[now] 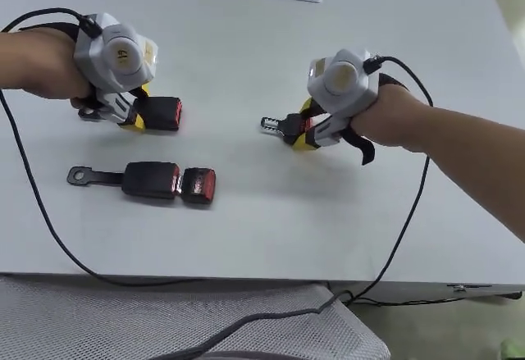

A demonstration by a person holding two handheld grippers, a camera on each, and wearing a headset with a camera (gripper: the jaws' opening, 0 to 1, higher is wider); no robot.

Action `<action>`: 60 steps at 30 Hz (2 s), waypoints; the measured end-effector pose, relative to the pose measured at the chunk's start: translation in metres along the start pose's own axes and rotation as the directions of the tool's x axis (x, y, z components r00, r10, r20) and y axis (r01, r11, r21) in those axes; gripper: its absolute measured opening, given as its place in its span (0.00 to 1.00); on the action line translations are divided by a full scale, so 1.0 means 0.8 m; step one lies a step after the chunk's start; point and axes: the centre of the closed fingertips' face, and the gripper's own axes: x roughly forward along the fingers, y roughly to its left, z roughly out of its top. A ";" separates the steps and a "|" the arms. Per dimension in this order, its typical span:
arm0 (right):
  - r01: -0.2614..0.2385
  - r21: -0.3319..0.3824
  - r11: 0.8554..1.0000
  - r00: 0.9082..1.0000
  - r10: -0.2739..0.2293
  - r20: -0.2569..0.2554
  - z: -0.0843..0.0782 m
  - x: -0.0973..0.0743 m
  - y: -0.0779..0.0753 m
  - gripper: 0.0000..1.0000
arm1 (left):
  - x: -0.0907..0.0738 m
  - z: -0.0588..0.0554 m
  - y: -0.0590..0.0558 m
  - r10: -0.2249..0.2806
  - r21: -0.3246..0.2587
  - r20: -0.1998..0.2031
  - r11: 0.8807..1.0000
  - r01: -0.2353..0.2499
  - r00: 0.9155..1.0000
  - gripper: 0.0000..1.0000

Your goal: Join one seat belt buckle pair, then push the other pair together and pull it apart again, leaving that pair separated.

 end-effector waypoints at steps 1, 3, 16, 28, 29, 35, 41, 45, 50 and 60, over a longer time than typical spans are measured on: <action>-0.002 -0.003 1.000 1.000 0.002 0.004 0.005 0.002 0.002 0.35 | 0.000 0.000 0.000 0.000 -0.002 0.000 1.000 0.000 1.000 0.31; -0.005 -0.015 1.000 1.000 0.005 0.009 0.013 0.005 0.005 0.35 | 0.000 0.000 0.000 -0.001 0.000 -0.001 1.000 0.001 1.000 0.31; -0.006 -0.024 1.000 0.996 0.008 0.085 0.078 0.033 0.019 0.35 | 0.000 0.000 -0.001 0.005 -0.002 -0.007 1.000 -0.005 1.000 0.31; -0.010 -0.032 0.999 0.991 0.014 0.135 0.126 0.054 0.020 0.35 | 0.001 -0.002 0.001 -0.003 -0.001 -0.003 1.000 0.003 1.000 0.31; -0.011 -0.031 0.999 0.991 0.015 0.136 0.129 0.056 0.020 0.35 | 0.001 -0.001 0.000 -0.003 0.000 -0.003 1.000 0.003 1.000 0.31; -0.021 -0.036 0.999 0.988 0.026 0.152 0.143 0.062 0.020 0.35 | 0.002 -0.001 -0.001 -0.001 0.003 -0.010 1.000 0.002 1.000 0.31; -0.023 -0.040 0.999 0.987 0.029 0.156 0.149 0.064 0.020 0.35 | 0.002 -0.001 -0.001 -0.004 0.004 -0.010 1.000 0.004 1.000 0.31; -0.018 -0.054 0.998 0.989 0.026 0.148 0.149 0.063 0.020 0.35 | 0.001 -0.001 -0.001 -0.003 0.003 -0.008 1.000 0.003 1.000 0.31; 0.015 -0.114 0.993 0.990 0.001 0.141 0.155 0.064 0.020 0.35 | 0.001 -0.001 -0.001 -0.009 0.005 -0.010 1.000 0.009 1.000 0.31; -0.007 -0.102 0.995 0.984 0.024 0.174 0.162 0.069 0.018 0.34 | 0.001 0.000 -0.002 -0.018 0.029 -0.002 0.999 0.018 1.000 0.31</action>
